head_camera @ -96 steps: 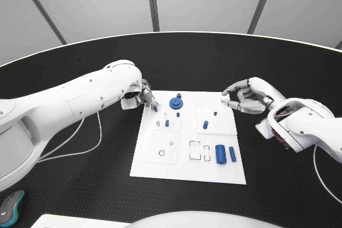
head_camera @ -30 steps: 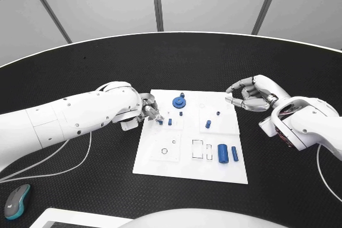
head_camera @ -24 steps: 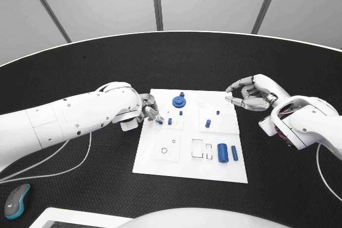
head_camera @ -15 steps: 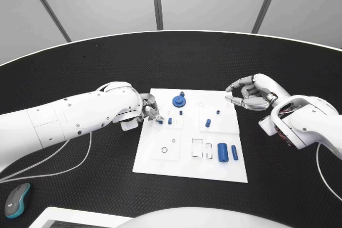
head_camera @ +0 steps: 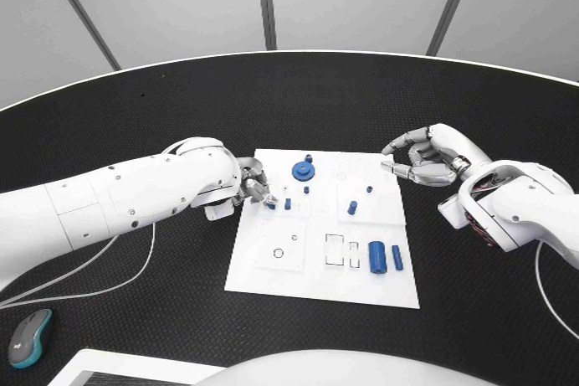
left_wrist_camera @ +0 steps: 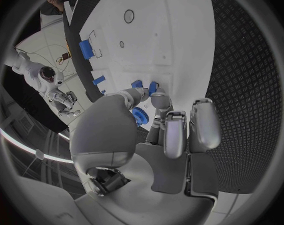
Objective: Assemble the parts on the task board
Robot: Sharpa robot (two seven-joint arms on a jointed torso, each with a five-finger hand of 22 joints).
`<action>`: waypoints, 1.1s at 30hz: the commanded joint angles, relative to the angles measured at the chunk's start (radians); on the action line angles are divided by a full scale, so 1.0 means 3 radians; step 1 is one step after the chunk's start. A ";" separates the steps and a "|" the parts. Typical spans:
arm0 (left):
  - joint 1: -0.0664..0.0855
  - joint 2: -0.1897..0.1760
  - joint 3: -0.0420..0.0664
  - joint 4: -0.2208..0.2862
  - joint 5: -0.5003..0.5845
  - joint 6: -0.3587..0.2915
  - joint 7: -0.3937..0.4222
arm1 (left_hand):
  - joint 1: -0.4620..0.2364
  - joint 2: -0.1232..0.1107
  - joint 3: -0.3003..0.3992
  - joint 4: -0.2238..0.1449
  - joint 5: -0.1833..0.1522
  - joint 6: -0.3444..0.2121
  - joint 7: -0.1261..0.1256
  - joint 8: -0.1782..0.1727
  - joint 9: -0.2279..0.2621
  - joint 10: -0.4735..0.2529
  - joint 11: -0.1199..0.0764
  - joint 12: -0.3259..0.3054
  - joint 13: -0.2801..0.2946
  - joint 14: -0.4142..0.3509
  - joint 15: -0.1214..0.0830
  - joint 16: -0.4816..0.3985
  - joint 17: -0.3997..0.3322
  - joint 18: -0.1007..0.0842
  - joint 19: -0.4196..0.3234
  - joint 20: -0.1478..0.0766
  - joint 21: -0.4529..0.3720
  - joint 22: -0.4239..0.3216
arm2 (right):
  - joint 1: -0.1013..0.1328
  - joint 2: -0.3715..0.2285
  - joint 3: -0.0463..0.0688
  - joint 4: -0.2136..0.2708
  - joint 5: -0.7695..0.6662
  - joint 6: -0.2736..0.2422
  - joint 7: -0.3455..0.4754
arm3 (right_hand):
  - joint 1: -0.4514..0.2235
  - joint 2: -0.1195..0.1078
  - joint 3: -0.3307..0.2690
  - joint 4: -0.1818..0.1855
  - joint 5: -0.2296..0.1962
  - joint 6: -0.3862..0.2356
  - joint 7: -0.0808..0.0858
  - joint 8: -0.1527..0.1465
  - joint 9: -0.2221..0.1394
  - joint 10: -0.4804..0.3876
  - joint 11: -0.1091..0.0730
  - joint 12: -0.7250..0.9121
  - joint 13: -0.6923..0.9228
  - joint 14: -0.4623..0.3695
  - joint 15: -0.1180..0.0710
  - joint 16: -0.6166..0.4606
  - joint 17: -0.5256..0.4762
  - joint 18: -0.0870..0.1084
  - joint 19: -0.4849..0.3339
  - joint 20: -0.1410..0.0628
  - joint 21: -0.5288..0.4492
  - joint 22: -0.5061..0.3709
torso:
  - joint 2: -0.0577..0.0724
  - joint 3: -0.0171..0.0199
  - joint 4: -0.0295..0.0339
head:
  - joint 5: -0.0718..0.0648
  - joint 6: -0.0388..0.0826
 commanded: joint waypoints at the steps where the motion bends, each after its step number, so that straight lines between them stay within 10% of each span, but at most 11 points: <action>1: 0.0000 -0.0002 0.0000 0.0005 0.0000 -0.0018 0.0007 | -0.0008 0.0022 0.0375 -0.0349 0.0012 0.0003 -0.0029 0.0011 0.0006 0.0027 -0.0020 0.0016 -0.0004 0.0309 -0.0027 0.0019 0.0758 -0.0019 0.0027 -0.0004 0.0013 0.0004 | 0.0000 0.0001 0.0000 -0.0001 0.0000 0.0000 0.0001 | 0.0028 -0.0002 0.0005 0.0021 0.0007 -0.0014 -0.0005 0.0019 0.0004 0.0014 -0.0002 0.0004 0.0260 0.0257 -0.0031 -0.0015 0.0515 0.0053 0.0172 -0.0025 -0.0012 0.0586 | -0.0001 0.0000 -0.0001 | 0.0004 -0.0002; 33: 0.0000 0.0007 0.0000 -0.0017 -0.0079 -0.0041 0.0016 | -0.0028 -0.0014 0.0474 -0.0399 0.0014 0.0018 -0.0034 0.0030 0.0013 0.0038 -0.0028 0.0012 -0.0017 0.0310 -0.0035 0.0020 0.0759 -0.0021 0.0033 -0.0012 0.0020 0.0016 | 0.0000 0.0009 0.0000 -0.0005 0.0000 0.0006 0.0003 | 0.0030 -0.0001 0.0007 0.0021 0.0017 -0.0015 -0.0005 0.0020 0.0004 0.0013 -0.0002 0.0003 0.0259 0.0257 -0.0031 -0.0017 0.0513 0.0053 0.0171 -0.0026 -0.0015 0.0584 | 0.0002 0.0001 -0.0003 | 0.0018 -0.0008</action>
